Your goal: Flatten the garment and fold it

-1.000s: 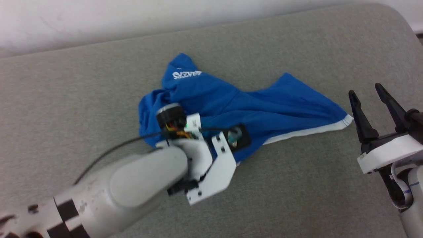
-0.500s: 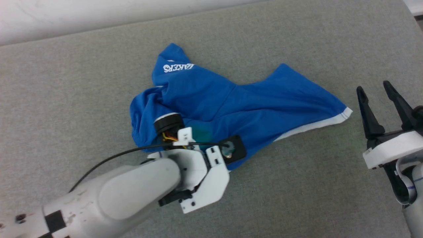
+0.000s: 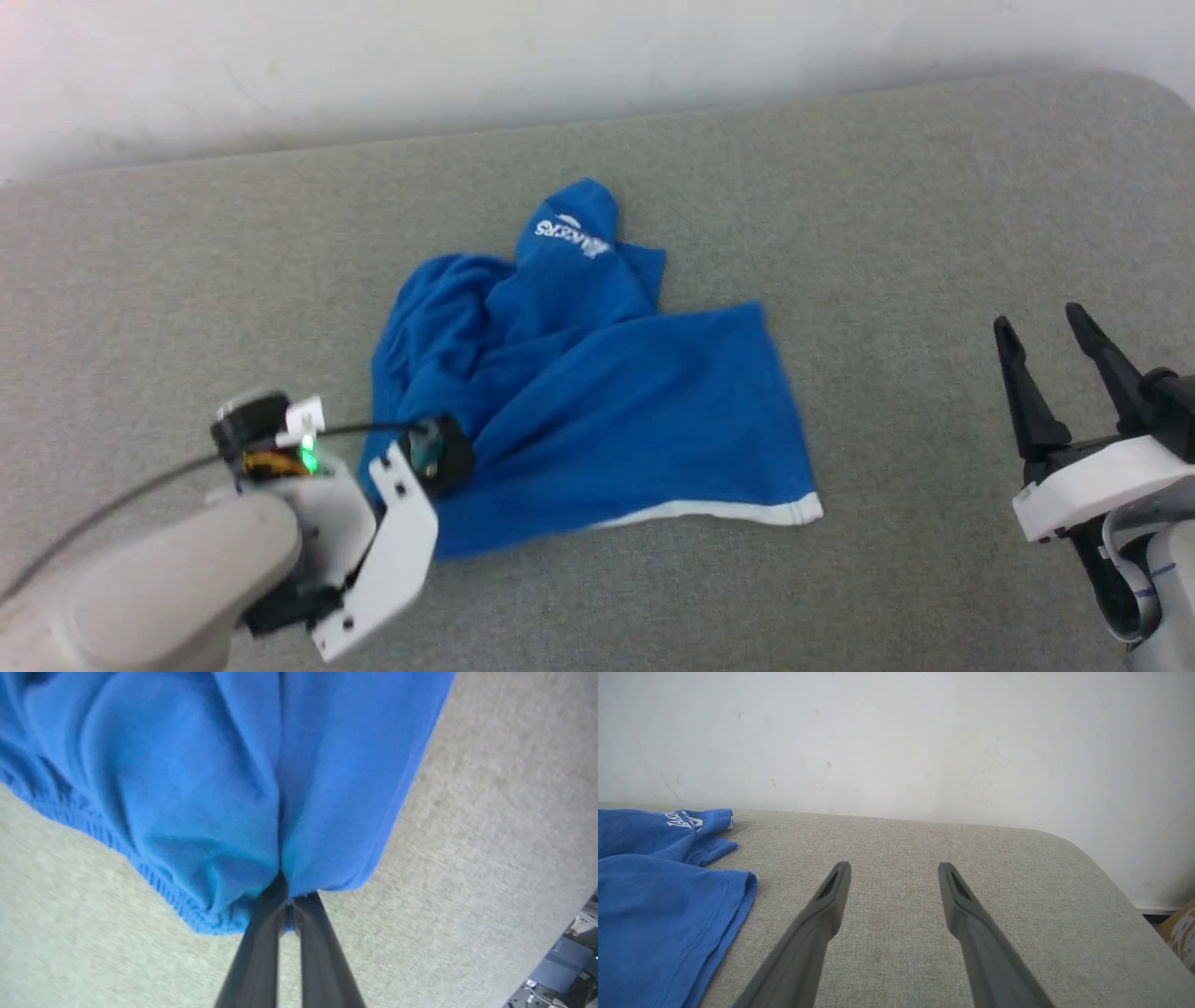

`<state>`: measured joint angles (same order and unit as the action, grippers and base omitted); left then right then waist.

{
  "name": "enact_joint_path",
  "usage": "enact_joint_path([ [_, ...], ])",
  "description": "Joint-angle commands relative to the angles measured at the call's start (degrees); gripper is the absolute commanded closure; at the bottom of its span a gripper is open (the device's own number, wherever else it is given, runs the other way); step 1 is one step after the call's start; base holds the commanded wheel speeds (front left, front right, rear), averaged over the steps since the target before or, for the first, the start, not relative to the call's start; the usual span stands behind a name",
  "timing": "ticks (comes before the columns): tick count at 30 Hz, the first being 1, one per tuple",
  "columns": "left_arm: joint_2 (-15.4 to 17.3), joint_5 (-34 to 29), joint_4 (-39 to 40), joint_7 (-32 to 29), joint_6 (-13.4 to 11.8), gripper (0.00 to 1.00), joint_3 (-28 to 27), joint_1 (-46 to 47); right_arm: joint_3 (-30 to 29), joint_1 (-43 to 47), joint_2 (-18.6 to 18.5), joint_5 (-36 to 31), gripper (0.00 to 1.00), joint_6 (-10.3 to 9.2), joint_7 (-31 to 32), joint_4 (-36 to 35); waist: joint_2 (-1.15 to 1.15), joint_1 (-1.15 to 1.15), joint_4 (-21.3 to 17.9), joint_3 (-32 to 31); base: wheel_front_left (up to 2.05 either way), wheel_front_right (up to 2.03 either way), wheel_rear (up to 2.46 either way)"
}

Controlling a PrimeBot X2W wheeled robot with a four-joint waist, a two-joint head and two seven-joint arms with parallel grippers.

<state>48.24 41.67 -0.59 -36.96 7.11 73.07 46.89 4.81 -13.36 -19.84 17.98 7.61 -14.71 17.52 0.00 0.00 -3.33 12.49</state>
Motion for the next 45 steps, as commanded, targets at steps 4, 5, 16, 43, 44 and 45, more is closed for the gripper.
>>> enact_joint_path([
  [4, -1.33, 0.05, -3.51, 4.12, -0.80, 0.00, -0.49, -3.44, 0.78, 1.01, -0.12, -0.33, 0.00, -0.12, -0.20, 0.22, 0.00, 0.00, 2.04, -2.90, 0.00, 0.00, 0.00],
  [5, -1.83, 0.07, -4.35, 5.78, -1.47, 0.00, -1.02, -3.79, 0.81, 1.14, -0.30, -0.28, 0.00, -0.12, -0.19, 0.31, 0.00, 0.00, 2.26, -3.48, 0.00, 0.00, 0.00],
  [16, -1.30, 0.29, -1.37, 21.72, -9.77, 0.00, -9.93, -4.07, 0.38, 4.42, -0.91, -1.54, 0.00, -0.12, 1.67, -3.55, 0.00, 0.00, 6.27, -9.52, 0.00, 0.00, 0.00],
  [43, -23.99, -20.40, 2.21, 51.95, -39.17, 0.00, -47.42, -36.49, 44.41, -14.37, -18.60, 23.74, 0.00, -0.12, 42.96, -1.64, 0.00, 0.00, 12.18, -6.05, 0.00, 0.00, 0.00],
  [44, -24.78, -21.13, 2.00, 51.95, -38.28, 0.00, -48.44, -37.15, 45.16, -14.48, -17.93, 24.61, 0.00, -0.12, 43.02, -0.53, 0.00, 0.00, 12.29, -5.81, 0.00, 0.00, 0.00],
  [45, -25.60, -21.74, 1.64, 51.95, -37.35, 0.00, -49.33, -37.75, 45.93, -14.44, -17.08, 25.64, 0.00, -0.12, 42.99, 0.58, 0.00, 0.00, 12.41, -5.58, 0.00, 0.00, 0.00],
])
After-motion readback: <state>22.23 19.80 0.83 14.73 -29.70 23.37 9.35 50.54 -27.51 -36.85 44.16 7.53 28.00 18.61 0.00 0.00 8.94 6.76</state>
